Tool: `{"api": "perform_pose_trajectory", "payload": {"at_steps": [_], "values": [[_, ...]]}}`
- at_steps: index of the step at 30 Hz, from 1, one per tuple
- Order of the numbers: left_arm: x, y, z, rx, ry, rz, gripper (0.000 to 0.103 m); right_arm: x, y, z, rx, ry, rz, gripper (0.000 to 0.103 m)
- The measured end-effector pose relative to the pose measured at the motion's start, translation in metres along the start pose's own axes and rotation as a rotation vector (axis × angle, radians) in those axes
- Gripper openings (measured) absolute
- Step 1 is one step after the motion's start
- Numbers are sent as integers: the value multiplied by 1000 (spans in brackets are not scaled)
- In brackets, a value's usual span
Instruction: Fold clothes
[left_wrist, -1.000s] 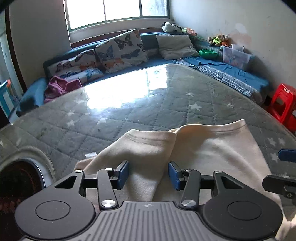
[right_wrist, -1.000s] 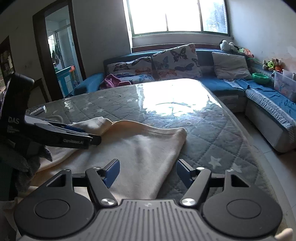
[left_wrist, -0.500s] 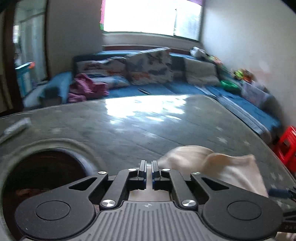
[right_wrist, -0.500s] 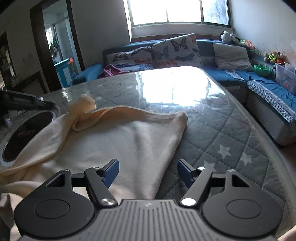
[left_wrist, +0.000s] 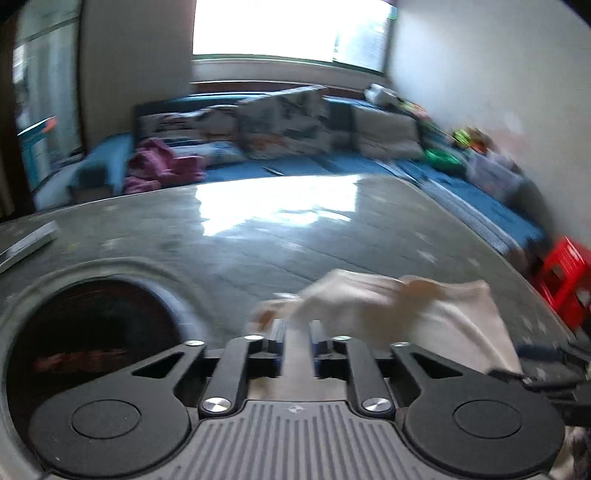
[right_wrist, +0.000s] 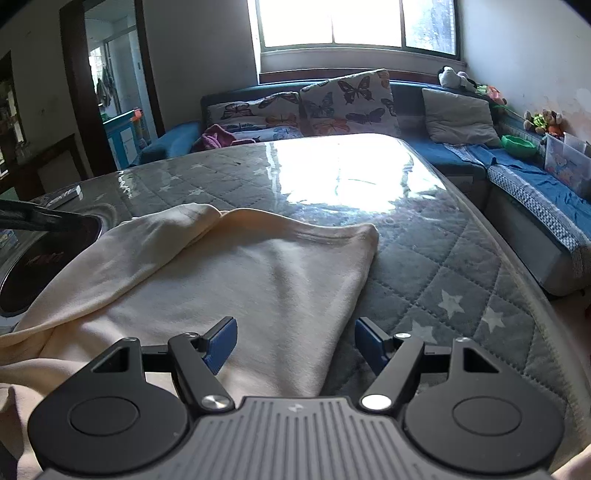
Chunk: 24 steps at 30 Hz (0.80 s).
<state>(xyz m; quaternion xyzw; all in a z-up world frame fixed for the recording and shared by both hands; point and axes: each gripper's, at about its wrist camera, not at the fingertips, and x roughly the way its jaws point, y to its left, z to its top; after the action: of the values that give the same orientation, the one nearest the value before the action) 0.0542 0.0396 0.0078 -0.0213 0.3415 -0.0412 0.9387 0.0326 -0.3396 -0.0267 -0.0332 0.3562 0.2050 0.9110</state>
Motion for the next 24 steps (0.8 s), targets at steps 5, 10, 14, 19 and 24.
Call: {"api": "perform_pose_trajectory", "payload": {"at_steps": [5, 10, 14, 19, 24], "values": [[36, -45, -1, 115, 41, -14, 51, -1, 1, 5, -11, -4, 7, 76], [69, -64, -1, 157, 70, 35, 55, 2, -2, 6, -3, -2, 25, 76], [80, -64, -1, 164, 60, 79, 51, 7, -4, 7, -2, 8, 34, 77], [72, -45, 5, 102, 54, 68, 24, 12, -4, 6, -5, 15, 34, 77], [54, -22, 14, 25, 29, 81, 11, 14, -2, 4, -17, 13, 28, 79]]}}
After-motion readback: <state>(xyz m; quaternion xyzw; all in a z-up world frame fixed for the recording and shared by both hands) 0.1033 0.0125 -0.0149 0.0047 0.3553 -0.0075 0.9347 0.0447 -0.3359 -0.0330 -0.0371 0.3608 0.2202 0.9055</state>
